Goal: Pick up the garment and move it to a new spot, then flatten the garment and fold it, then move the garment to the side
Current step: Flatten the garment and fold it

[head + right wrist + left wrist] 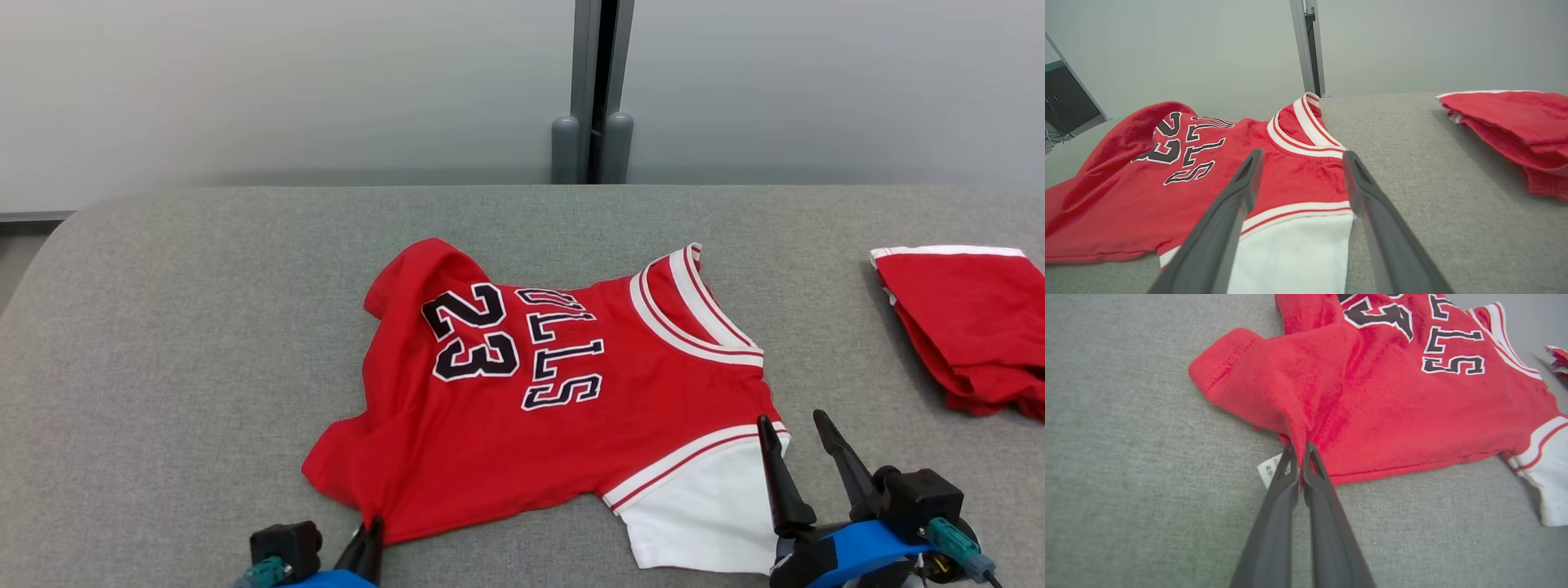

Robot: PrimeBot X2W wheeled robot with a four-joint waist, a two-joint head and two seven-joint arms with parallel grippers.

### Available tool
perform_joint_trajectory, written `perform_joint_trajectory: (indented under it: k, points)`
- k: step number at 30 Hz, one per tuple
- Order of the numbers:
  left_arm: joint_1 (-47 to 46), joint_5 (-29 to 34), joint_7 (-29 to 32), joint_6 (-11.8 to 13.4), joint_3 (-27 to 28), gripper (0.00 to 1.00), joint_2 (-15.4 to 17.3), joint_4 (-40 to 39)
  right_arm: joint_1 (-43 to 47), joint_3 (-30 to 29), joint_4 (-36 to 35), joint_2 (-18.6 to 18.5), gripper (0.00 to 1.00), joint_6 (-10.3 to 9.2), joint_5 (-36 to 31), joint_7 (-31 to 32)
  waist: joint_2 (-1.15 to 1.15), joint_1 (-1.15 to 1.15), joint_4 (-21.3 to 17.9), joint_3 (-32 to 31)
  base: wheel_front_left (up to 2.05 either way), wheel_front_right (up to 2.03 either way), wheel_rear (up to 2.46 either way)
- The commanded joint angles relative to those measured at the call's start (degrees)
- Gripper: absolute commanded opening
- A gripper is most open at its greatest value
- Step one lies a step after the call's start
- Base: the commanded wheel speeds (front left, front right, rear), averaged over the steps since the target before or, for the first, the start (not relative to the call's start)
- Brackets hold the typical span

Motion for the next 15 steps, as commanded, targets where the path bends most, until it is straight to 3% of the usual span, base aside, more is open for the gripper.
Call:
perform_joint_trajectory:
  k: [1, 3, 4, 5, 6, 15]
  points:
    - [0.11, -0.21, -0.19, -0.05, -0.28, 0.38, -0.64, 0.34, 0.67, -0.15, 0.06, -0.06, 1.0, 0.0, 0.42, -0.19, 0.0, 0.01, -0.03, -0.19, 0.0, 0.0, 0.0]
    - [0.09, -0.41, 0.31, -0.22, -0.77, 0.47, -0.93, 0.99, 0.87, -0.15, 0.15, -0.06, 1.0, 0.0, 0.56, -0.19, 0.0, 0.01, -0.11, -0.45, 0.0, 0.0, 0.0]
    - [0.08, -0.49, 0.59, -0.31, -1.06, 0.66, -1.12, 1.35, 0.91, -0.11, 0.21, -0.06, 1.0, 0.0, 0.63, -0.19, 0.0, 0.01, -0.17, -0.57, 0.0, 0.0, 0.0]
    - [0.08, -0.49, 0.58, -0.38, -1.25, 0.95, -1.32, 1.7, 0.9, -0.05, 0.23, -0.06, 1.0, 0.0, 0.62, -0.19, 0.0, 0.01, -0.25, -0.65, 0.0, 0.0, 0.0]
    - [0.07, -0.52, 0.66, -0.46, -1.38, 1.0, -1.43, 2.04, 0.93, 0.03, 0.23, -0.06, 1.0, 0.0, 0.6, -0.19, 0.0, 0.01, -0.34, -0.74, 0.0, 0.0, 0.0]
    - [-0.72, -0.91, -3.45, 1.54, 2.24, 1.0, 0.64, 0.89, 1.49, -1.3, 0.0, -0.05, 1.0, 0.0, 0.28, -0.19, 0.0, 0.01, -0.58, -1.42, 0.0, 0.0, 0.0]
